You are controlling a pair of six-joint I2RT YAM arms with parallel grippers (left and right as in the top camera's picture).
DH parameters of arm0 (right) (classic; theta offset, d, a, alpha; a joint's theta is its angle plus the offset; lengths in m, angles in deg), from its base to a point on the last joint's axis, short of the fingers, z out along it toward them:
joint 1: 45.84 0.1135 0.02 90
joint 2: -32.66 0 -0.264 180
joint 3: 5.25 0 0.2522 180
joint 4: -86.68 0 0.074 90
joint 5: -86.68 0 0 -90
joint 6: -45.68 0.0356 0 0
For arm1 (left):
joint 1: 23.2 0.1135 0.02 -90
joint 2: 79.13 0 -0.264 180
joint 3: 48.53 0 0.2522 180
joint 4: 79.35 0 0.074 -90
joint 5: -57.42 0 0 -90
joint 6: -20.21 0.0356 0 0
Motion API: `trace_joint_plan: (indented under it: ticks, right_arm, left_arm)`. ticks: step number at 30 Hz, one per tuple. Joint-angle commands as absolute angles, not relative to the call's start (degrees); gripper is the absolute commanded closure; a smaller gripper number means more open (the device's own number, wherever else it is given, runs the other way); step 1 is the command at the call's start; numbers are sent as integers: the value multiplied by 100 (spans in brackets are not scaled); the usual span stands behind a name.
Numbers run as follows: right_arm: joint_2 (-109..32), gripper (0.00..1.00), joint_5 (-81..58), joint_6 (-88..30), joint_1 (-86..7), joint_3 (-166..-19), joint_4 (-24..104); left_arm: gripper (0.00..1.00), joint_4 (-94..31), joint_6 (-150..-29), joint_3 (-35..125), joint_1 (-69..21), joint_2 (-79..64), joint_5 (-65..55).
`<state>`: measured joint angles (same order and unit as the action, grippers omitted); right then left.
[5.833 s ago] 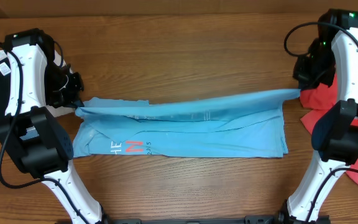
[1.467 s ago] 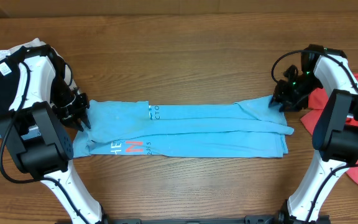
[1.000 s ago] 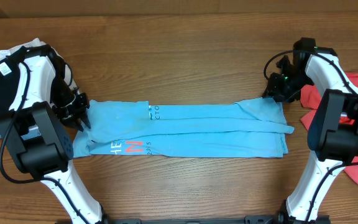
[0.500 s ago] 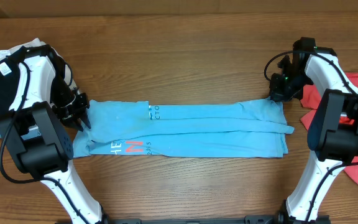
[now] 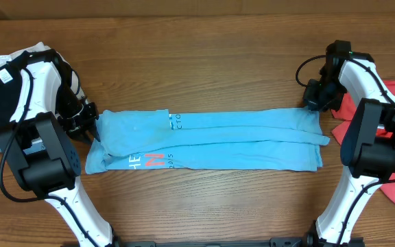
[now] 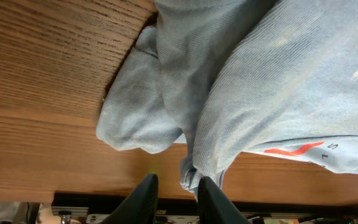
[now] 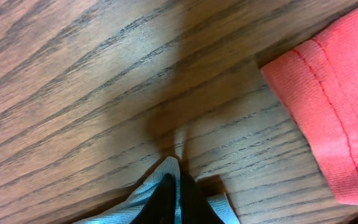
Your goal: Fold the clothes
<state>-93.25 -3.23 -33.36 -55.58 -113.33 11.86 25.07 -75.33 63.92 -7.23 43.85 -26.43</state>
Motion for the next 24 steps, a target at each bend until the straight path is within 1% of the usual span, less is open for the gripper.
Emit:
trace_joint_plan:
  ticks: [1, 4, 8, 11, 12, 19, 24]
  right_arm:
    - [-9295, 93, -84, -3231, -5612, -11314, 1213]
    - [-9292, 93, -84, -3231, -5612, -11314, 1204]
    - [-9295, 93, -84, -3231, -5612, -11314, 1200]
    - [-9292, 93, -84, -3231, -5612, -11314, 1191]
    - [-9292, 93, -84, -3231, -5615, -11314, 1180]
    - [-9292, 93, -84, -3231, -5615, -11314, 1082]
    - [-9292, 92, -82, -3233, -5615, -11314, 988]
  left_arm:
    - [75, 2496, -7496, 6357, -714, 4170, -2658]
    - [76, 2356, -7511, 6357, -714, 4170, -2507]
    - [80, 1987, -7428, 6357, -758, 4170, -1829]
    - [88, 1761, -7431, 6357, -889, 4170, -1731]
    - [89, 1700, -7431, 6357, -951, 4170, -1731]
    - [91, 1403, -7455, 6259, -1436, 4173, -1821]
    - [91, 1110, -7689, 5778, -1580, 4173, -1972]
